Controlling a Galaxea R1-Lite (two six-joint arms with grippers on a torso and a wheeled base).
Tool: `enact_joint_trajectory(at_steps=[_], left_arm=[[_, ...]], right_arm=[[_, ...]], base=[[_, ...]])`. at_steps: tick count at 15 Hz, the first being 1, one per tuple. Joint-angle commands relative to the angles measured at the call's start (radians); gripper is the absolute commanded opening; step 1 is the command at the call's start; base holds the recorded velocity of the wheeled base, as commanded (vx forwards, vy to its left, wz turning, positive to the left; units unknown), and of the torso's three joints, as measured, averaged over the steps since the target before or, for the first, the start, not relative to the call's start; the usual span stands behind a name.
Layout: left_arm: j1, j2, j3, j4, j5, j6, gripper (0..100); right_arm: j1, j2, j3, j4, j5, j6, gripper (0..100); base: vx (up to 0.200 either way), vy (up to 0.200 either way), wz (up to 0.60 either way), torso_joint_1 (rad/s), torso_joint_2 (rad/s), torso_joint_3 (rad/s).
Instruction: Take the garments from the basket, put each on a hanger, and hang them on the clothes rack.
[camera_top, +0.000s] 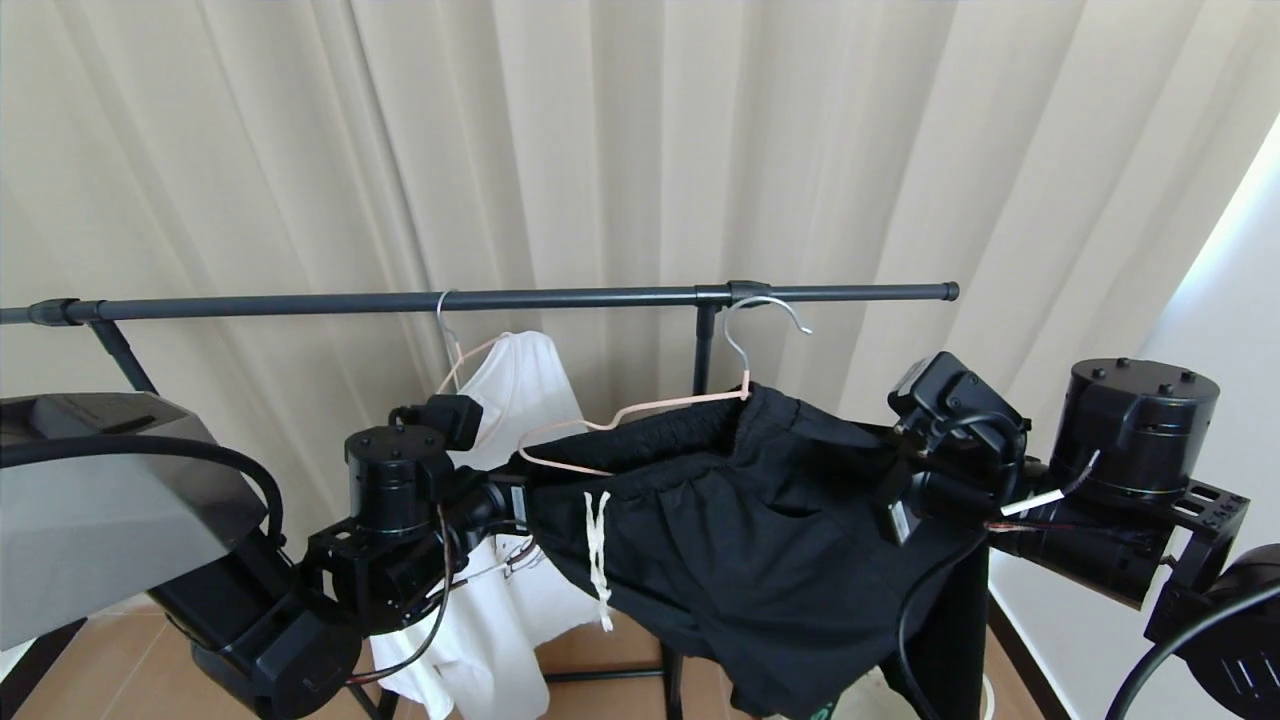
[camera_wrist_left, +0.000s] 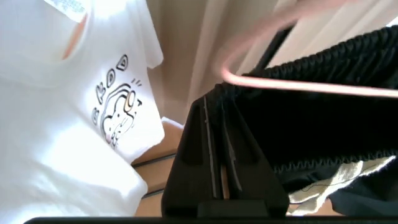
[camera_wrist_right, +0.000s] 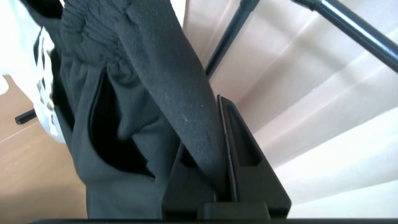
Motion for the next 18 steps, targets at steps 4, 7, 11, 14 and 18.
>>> enact_joint_trajectory(at_steps=[4, 7, 11, 14, 18], left_arm=[[0.043, -0.04, -0.021, -0.001, 0.0, -0.002, 0], [0.023, -0.112, 0.0, 0.002, 0.0, 0.0, 0], [-0.094, -0.201, 0.074, 0.005, 0.002, 0.04, 0], [-0.155, -0.226, 0.106, 0.006, 0.005, 0.06, 0], [-0.197, -0.224, 0.111, 0.006, 0.034, 0.061, 0]], right_arm=[[-0.027, 0.001, 0.022, 0.001, 0.028, -0.053, 0], [-0.033, 0.031, 0.031, -0.005, 0.031, -0.101, 0], [-0.016, 0.079, 0.0, -0.01, -0.001, -0.098, 0], [0.024, 0.105, -0.023, -0.013, -0.064, -0.045, 0], [0.067, 0.177, -0.038, -0.09, -0.125, -0.009, 0]], base=[[0.0, 0.0, 0.0, 0.0, 0.0, 0.0], [0.0, 0.0, 0.0, 0.0, 0.0, 0.0], [0.0, 0.0, 0.0, 0.0, 0.0, 0.0], [0.0, 0.0, 0.0, 0.0, 0.0, 0.0], [0.0, 0.0, 0.0, 0.0, 0.0, 0.0]])
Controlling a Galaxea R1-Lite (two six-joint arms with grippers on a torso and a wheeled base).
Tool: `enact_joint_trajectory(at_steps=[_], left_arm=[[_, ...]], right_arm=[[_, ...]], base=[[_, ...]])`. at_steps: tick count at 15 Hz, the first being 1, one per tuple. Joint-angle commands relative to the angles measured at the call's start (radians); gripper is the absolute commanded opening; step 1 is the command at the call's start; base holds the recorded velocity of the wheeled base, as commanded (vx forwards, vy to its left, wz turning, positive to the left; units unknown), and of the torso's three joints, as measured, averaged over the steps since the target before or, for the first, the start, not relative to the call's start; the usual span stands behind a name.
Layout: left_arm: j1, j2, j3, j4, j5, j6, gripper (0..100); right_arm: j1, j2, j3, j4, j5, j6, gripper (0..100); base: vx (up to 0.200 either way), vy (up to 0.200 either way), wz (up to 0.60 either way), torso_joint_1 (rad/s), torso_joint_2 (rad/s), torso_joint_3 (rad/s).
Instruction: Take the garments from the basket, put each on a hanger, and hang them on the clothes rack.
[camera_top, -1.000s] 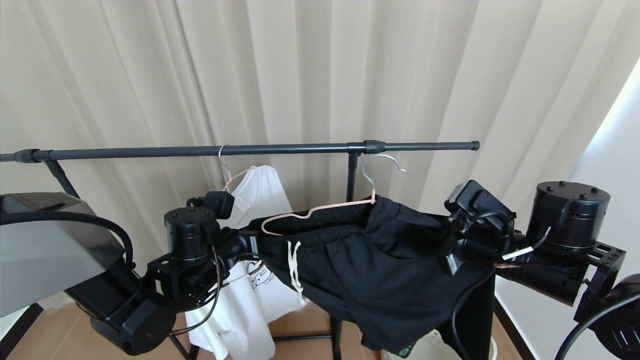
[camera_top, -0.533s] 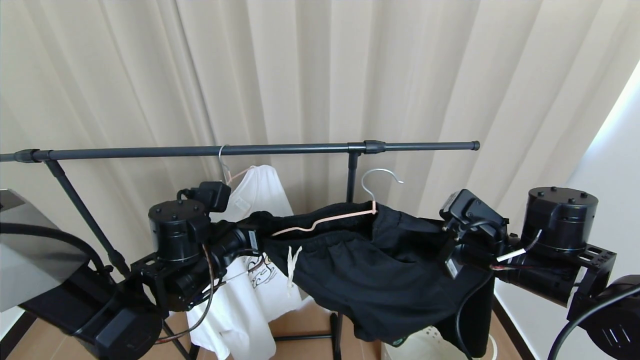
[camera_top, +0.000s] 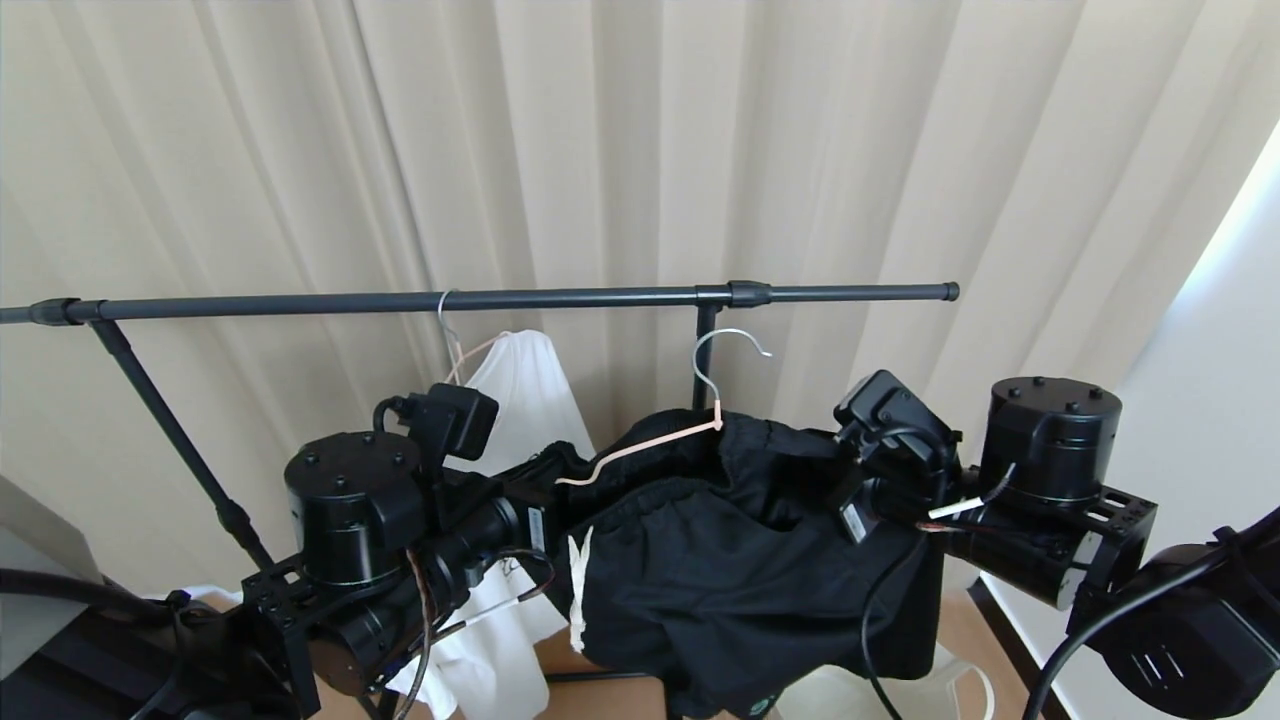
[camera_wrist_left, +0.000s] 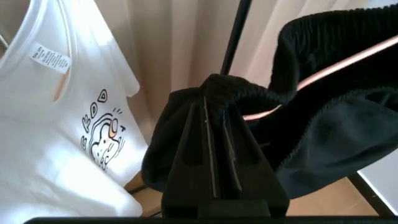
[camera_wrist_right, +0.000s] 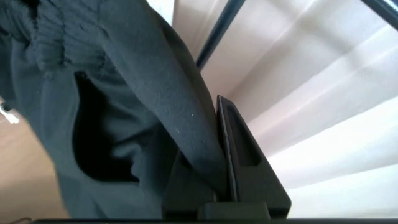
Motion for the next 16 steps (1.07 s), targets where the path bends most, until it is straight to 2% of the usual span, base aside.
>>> enact_joint_trajectory(at_steps=[1, 3, 5, 9, 12, 16], left_arm=[[-0.009, -0.007, -0.001, -0.001, 0.0, 0.0, 0], [-0.004, -0.007, -0.011, -0.001, 0.021, 0.0, 0], [0.044, -0.003, -0.047, 0.013, 0.054, 0.001, 0], [0.105, -0.003, -0.091, 0.088, 0.107, 0.017, 0], [0.093, -0.001, -0.073, 0.1, 0.118, 0.046, 0], [0.034, -0.004, -0.056, 0.11, 0.12, 0.05, 0]], right_arm=[[0.011, 0.054, 0.0, -0.026, -0.013, -0.001, 0], [0.016, 0.077, 0.009, -0.049, -0.033, -0.004, 0], [-0.002, 0.062, 0.015, -0.048, -0.036, -0.013, 0], [-0.052, 0.034, 0.006, -0.049, -0.033, -0.053, 0], [-0.05, 0.042, -0.023, -0.051, -0.041, -0.044, 0], [-0.013, 0.092, -0.063, -0.053, -0.119, 0.008, 0]], base=[[0.0, 0.0, 0.0, 0.0, 0.0, 0.0], [0.0, 0.0, 0.0, 0.0, 0.0, 0.0], [0.0, 0.0, 0.0, 0.0, 0.0, 0.0], [0.0, 0.0, 0.0, 0.0, 0.0, 0.0], [0.0, 0.0, 0.0, 0.0, 0.0, 0.0], [0.0, 0.0, 0.0, 0.0, 0.0, 0.0]])
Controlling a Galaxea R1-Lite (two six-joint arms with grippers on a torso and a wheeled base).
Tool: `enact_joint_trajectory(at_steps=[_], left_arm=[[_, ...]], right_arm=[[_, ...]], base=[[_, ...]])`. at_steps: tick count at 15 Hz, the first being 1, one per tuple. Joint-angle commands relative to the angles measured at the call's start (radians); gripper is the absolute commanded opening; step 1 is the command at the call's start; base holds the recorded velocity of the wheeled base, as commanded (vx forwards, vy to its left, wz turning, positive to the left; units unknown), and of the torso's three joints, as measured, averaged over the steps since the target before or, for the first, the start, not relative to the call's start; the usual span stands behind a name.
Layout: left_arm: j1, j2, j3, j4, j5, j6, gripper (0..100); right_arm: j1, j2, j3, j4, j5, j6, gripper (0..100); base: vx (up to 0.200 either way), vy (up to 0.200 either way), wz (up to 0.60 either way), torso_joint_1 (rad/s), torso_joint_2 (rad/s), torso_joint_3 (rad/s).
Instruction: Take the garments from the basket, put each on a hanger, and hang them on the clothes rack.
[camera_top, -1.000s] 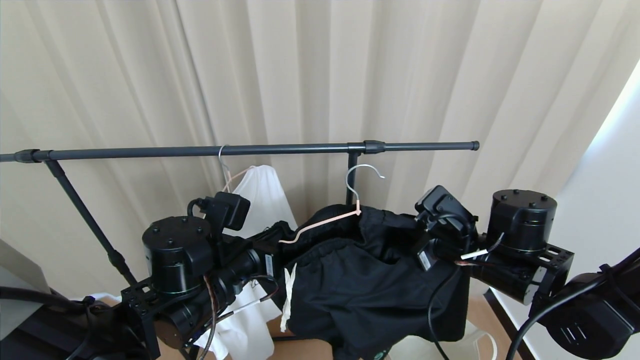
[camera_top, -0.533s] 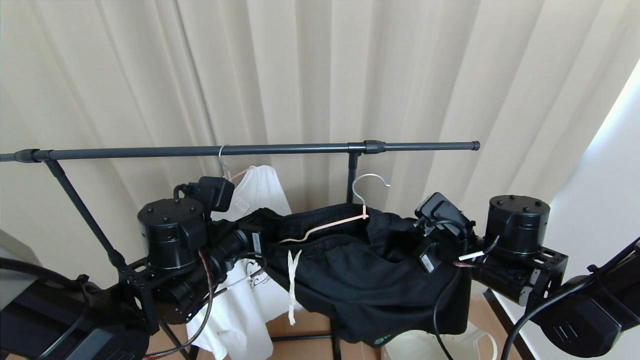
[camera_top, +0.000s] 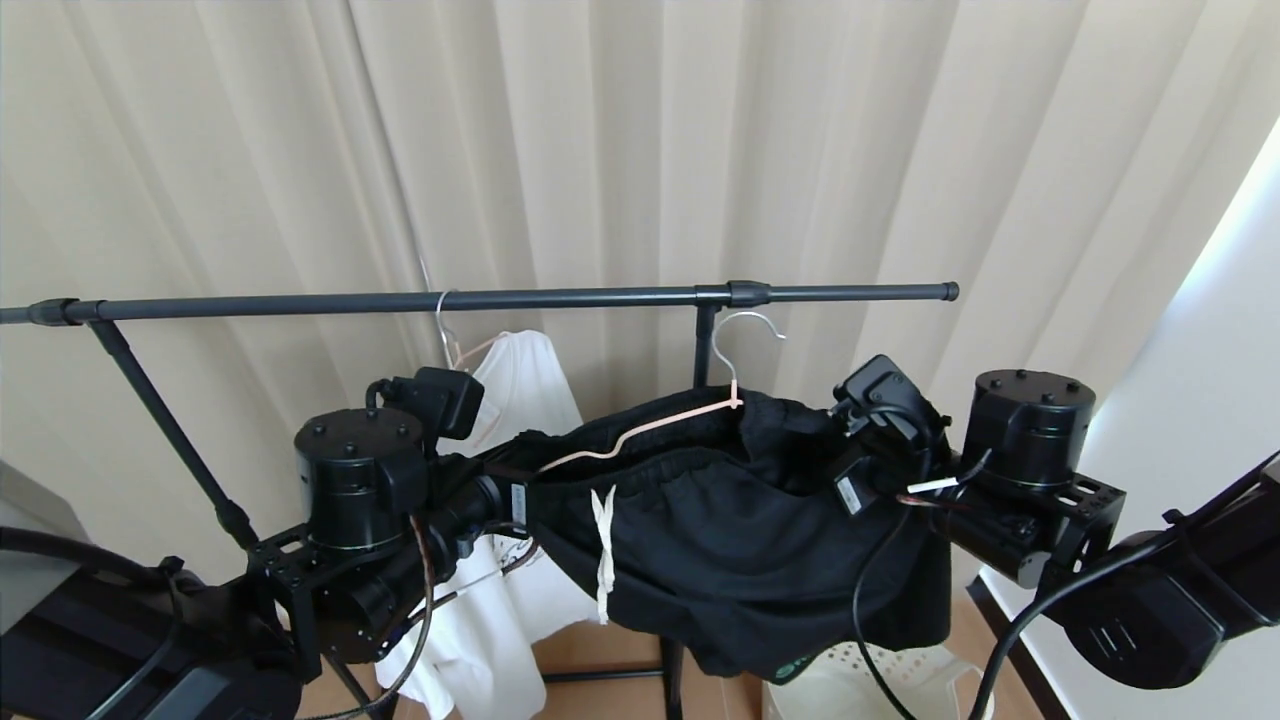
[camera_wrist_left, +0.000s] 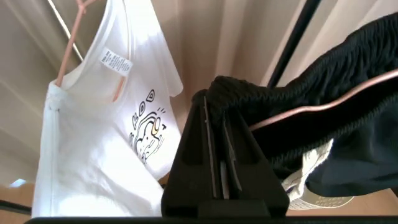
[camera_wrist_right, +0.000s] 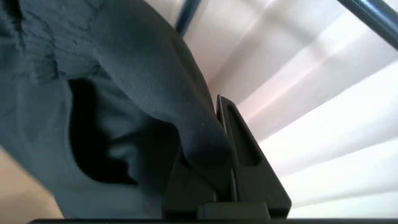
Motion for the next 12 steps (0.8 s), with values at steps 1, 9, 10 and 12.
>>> enact_joint_trajectory(at_steps=[1, 9, 10, 12], left_arm=[[-0.031, -0.004, 0.006, 0.013, 0.002, -0.003, 0], [-0.035, -0.067, -0.02, 0.058, 0.002, -0.026, 0], [-0.029, -0.071, -0.027, 0.058, 0.002, -0.028, 0], [-0.017, -0.082, -0.037, 0.077, 0.002, -0.029, 0]], right_arm=[[0.026, 0.053, -0.027, -0.002, -0.043, 0.011, 0], [0.055, 0.132, -0.012, -0.087, -0.081, 0.009, 0], [0.055, 0.132, -0.012, -0.087, -0.081, 0.001, 0], [0.055, 0.132, -0.012, -0.087, -0.083, -0.005, 0]], base=[[0.0, 0.0, 0.0, 0.0, 0.0, 0.0], [0.0, 0.0, 0.0, 0.0, 0.0, 0.0], [0.0, 0.0, 0.0, 0.0, 0.0, 0.0], [0.0, 0.0, 0.0, 0.0, 0.0, 0.0]])
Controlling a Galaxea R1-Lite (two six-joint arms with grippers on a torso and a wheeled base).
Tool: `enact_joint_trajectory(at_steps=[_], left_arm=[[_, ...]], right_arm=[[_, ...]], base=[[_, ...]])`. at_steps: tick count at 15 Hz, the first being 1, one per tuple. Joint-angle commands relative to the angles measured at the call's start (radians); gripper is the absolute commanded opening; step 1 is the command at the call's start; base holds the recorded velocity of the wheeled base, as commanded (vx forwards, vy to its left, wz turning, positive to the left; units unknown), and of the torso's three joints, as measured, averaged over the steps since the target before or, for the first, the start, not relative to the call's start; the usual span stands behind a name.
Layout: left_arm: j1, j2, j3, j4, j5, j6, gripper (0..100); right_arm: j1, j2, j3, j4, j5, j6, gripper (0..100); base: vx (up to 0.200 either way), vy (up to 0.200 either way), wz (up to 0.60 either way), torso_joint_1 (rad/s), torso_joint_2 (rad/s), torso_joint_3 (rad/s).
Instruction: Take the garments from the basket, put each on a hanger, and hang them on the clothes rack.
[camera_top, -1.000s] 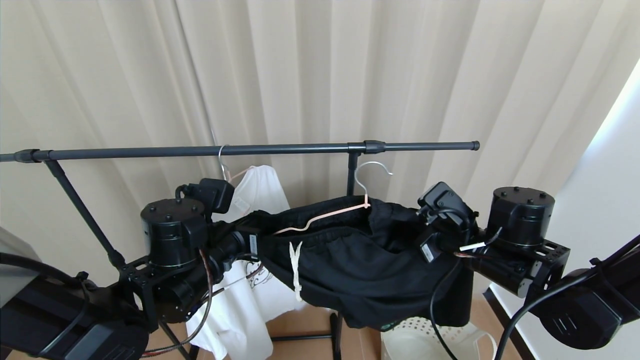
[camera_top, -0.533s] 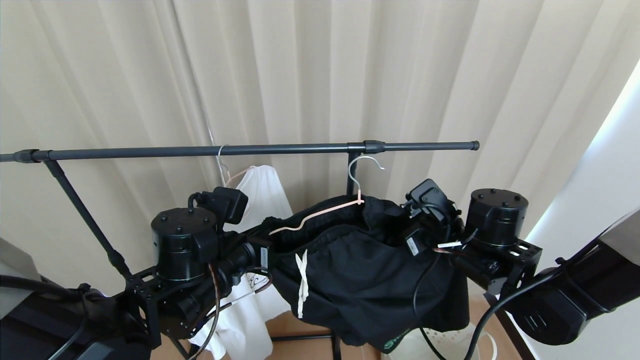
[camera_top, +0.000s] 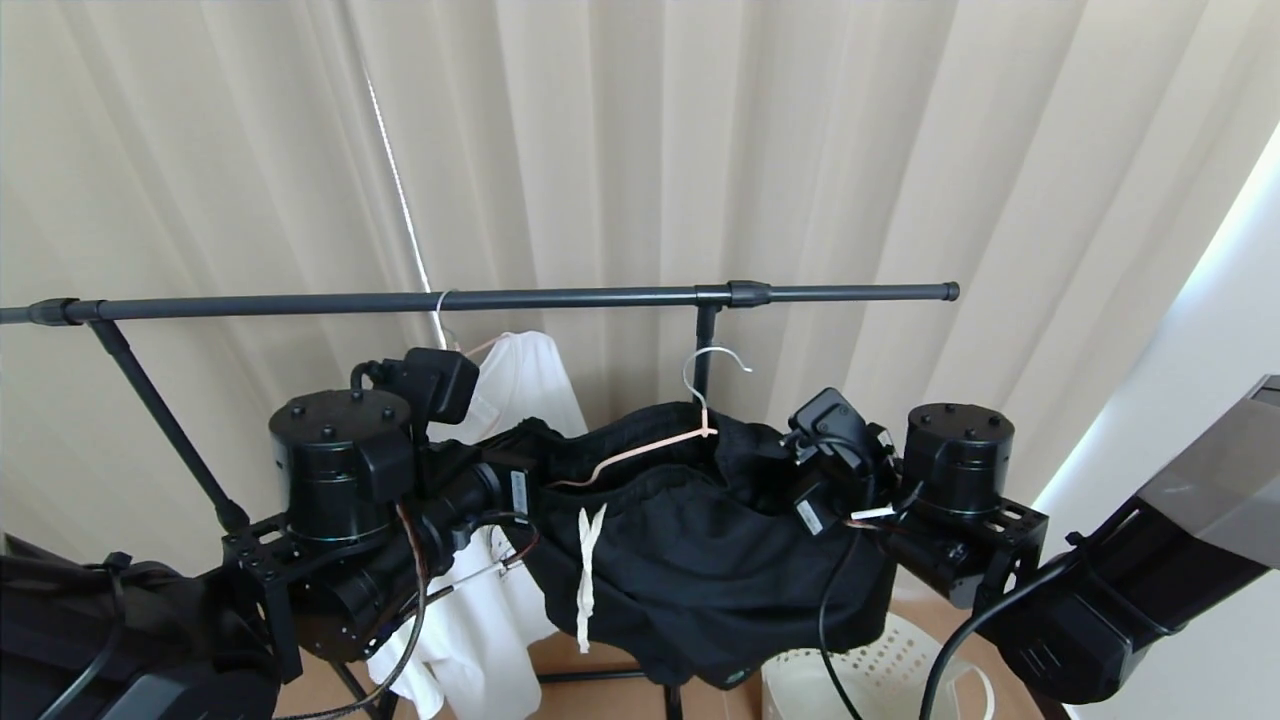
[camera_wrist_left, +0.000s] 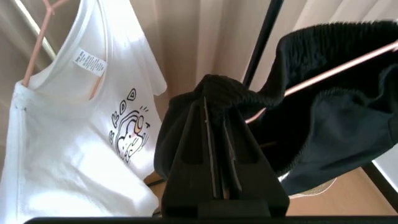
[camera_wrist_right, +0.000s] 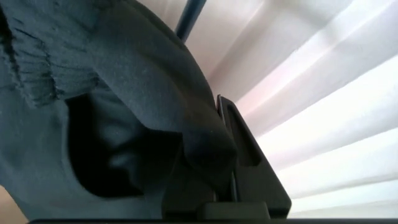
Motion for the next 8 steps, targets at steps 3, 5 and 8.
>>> enact_joint_trajectory(at_steps=[3, 5, 8], left_arm=[[0.037, -0.071, -0.105, 0.248, 0.002, -0.035, 0], [0.056, -0.084, -0.329, 0.636, 0.002, -0.05, 0], [0.045, -0.081, -0.502, 0.989, 0.005, -0.104, 0]], right_arm=[[-0.001, -0.002, -0.029, -0.029, -0.051, -0.002, 0], [0.002, 0.001, -0.03, -0.037, -0.08, -0.002, 0], [0.0, 0.0, -0.036, -0.049, -0.095, -0.004, 0]], base=[[0.0, 0.0, 0.0, 0.0, 0.0, 0.0], [0.0, 0.0, 0.0, 0.0, 0.0, 0.0], [0.0, 0.0, 0.0, 0.0, 0.0, 0.0]])
